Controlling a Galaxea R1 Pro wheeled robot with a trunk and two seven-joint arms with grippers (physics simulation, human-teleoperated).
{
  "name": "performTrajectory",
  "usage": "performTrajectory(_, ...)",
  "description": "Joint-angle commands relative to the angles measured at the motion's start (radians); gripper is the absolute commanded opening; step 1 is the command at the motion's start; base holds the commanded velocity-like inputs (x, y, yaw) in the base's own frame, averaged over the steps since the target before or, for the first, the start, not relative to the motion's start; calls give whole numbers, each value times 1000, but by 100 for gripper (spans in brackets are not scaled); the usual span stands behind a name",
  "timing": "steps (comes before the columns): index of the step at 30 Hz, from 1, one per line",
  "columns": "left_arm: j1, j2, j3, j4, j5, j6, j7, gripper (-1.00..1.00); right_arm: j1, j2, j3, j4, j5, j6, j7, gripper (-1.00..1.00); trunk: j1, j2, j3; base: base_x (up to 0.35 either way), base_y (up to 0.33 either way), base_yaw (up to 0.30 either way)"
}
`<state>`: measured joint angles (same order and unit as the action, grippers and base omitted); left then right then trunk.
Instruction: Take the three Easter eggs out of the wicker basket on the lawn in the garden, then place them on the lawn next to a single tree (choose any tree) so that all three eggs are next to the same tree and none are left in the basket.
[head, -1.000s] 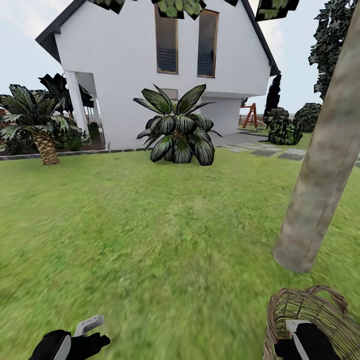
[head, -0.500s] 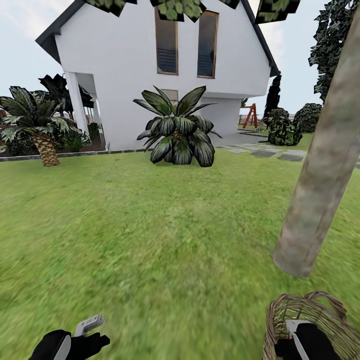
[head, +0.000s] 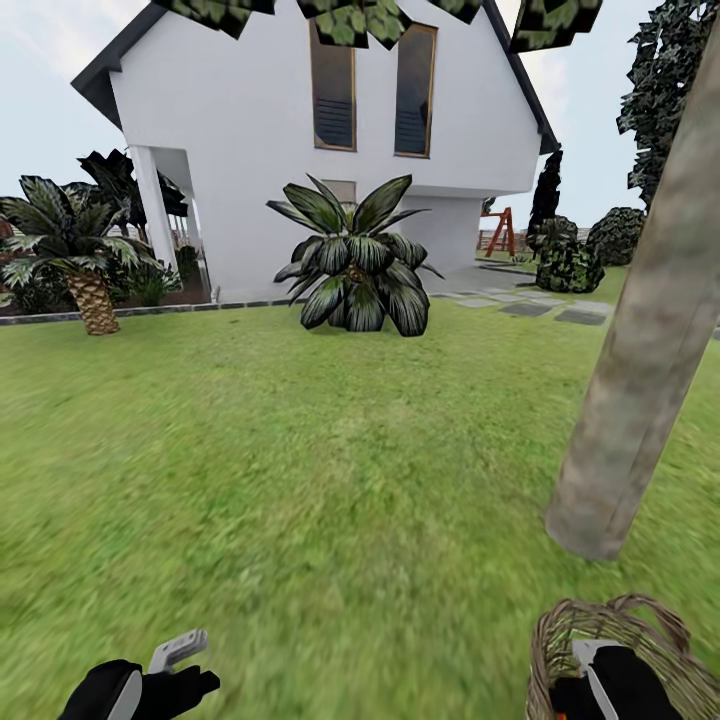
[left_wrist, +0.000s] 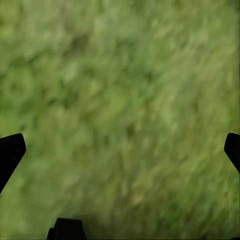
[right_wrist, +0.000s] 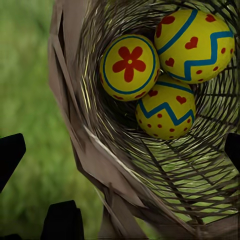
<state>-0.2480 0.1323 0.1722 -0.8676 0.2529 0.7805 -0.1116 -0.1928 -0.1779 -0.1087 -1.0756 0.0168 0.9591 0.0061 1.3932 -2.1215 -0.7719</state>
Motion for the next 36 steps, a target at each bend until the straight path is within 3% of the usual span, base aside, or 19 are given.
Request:
performTrajectory(1,-1,0,3,-1,-4,5,-7,100,0,0,0,-1,1,4,1,100,-4,7,2,0,0,0)
performTrajectory(13,-1,0,3,0,-4,5,-7,100,-1,0,-2,-1,-1,4,1,100,-50,91,40,0,0,0)
performTrajectory(23,-1,-1,3,0,-4,5,-7,100,-1,0,-1,0,-2,4,1,100,-50,91,40,57,-40,-20)
performTrajectory(36,-1,0,4,2,-4,6,-7,100,-1,-11,-7,-1,-6,9,2,100,-50,91,39,250,-176,-205)
